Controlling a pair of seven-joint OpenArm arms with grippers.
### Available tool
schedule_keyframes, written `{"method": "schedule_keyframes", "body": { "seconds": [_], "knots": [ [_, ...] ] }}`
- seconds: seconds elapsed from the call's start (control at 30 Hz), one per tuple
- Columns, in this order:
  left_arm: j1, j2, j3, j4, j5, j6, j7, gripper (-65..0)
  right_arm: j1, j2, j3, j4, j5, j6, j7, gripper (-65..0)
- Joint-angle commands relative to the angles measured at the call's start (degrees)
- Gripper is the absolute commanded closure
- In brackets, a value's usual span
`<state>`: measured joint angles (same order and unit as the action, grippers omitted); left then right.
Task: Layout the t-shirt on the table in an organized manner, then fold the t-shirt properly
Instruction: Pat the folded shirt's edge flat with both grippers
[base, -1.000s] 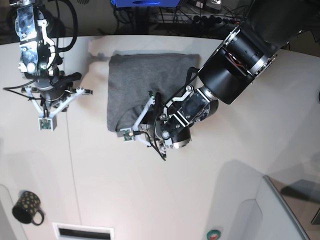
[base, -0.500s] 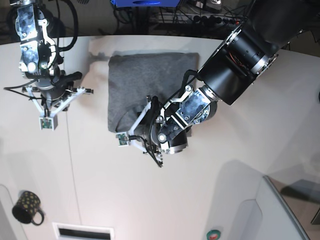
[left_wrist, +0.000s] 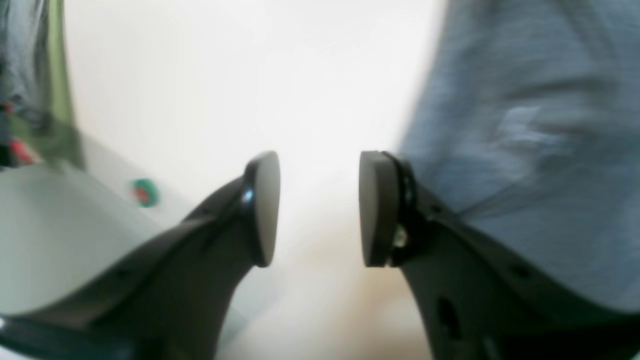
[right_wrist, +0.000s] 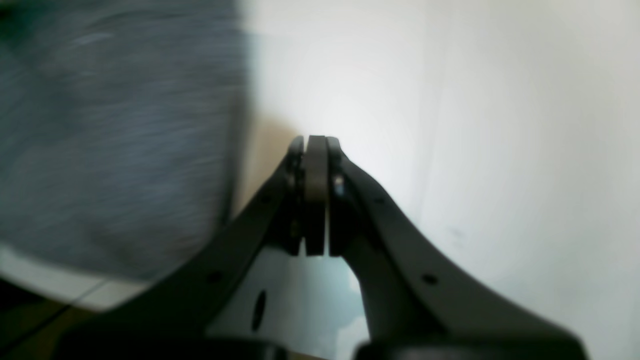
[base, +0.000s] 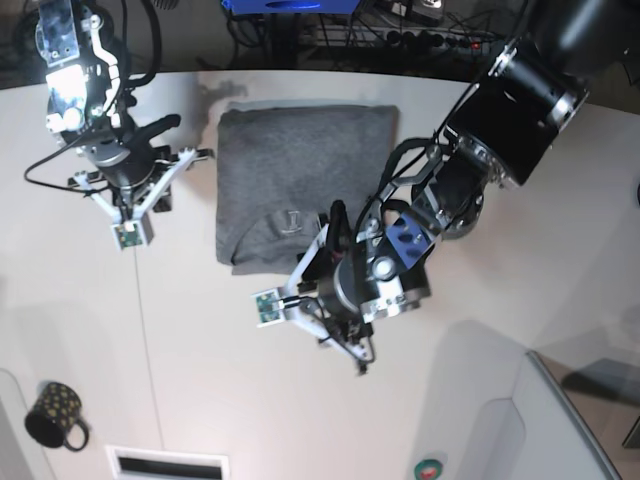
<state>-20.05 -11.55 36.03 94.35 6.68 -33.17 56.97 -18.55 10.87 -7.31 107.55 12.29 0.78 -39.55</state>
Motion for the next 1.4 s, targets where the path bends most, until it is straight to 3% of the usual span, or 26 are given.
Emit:
{"method": "schedule_keyframes", "body": {
  "seconds": [0.0,0.03,0.07,0.17,0.37,0.57,0.67,0.8,0.9,1.2,1.37],
  "knots": [
    [2.5,0.1,-4.3,3.2,0.5,0.2,0.3,-12.7,-0.8,0.2,-0.7,1.4,0.0,1.8,1.9,0.0],
    [6.3,0.2,-8.2,5.5,0.6,0.2,0.2,-2.1,-1.6,0.2,-1.6,1.8,0.0,3.7,3.2,0.0],
    [9.8,0.2,-11.5,7.9,0.6,0.2,0.1,0.0,-2.8,0.2,-2.5,1.8,0.0,5.3,4.7,0.0],
    [19.0,0.0,-18.1,13.3,0.6,0.2,-1.1,0.0,-5.1,0.2,-5.2,1.7,0.0,7.1,8.2,0.0],
    [35.0,0.0,-27.7,13.6,1.2,0.3,-18.5,0.0,-5.5,0.2,-12.7,0.7,-0.1,7.1,11.2,0.0],
    [36.6,0.1,-27.6,6.6,0.7,0.5,-20.1,0.0,-4.7,0.2,-14.5,-4.4,-0.1,7.1,13.0,0.0],
    [36.1,0.2,-27.7,2.8,0.7,0.5,-20.5,0.0,-4.6,-0.2,-14.4,-8.0,-0.1,7.1,16.5,0.0],
    [36.1,0.2,-27.7,-2.0,1.1,0.5,-26.0,0.0,-4.1,-0.5,-14.2,-12.9,-0.1,7.1,20.0,0.0],
    [36.1,0.2,-28.1,-4.0,0.7,0.5,-27.1,0.0,-3.7,-0.5,-14.3,-15.7,-0.1,7.1,21.2,0.0],
    [36.5,0.2,-30.9,3.9,0.6,0.5,-26.8,0.0,-5.3,-0.1,-14.1,-11.5,-0.1,7.1,22.5,0.0],
    [38.7,0.1,-37.3,8.8,0.6,0.5,-26.9,0.0,-8.8,3.3,-13.7,-3.7,-0.2,7.1,22.5,0.0]
  ]
}}
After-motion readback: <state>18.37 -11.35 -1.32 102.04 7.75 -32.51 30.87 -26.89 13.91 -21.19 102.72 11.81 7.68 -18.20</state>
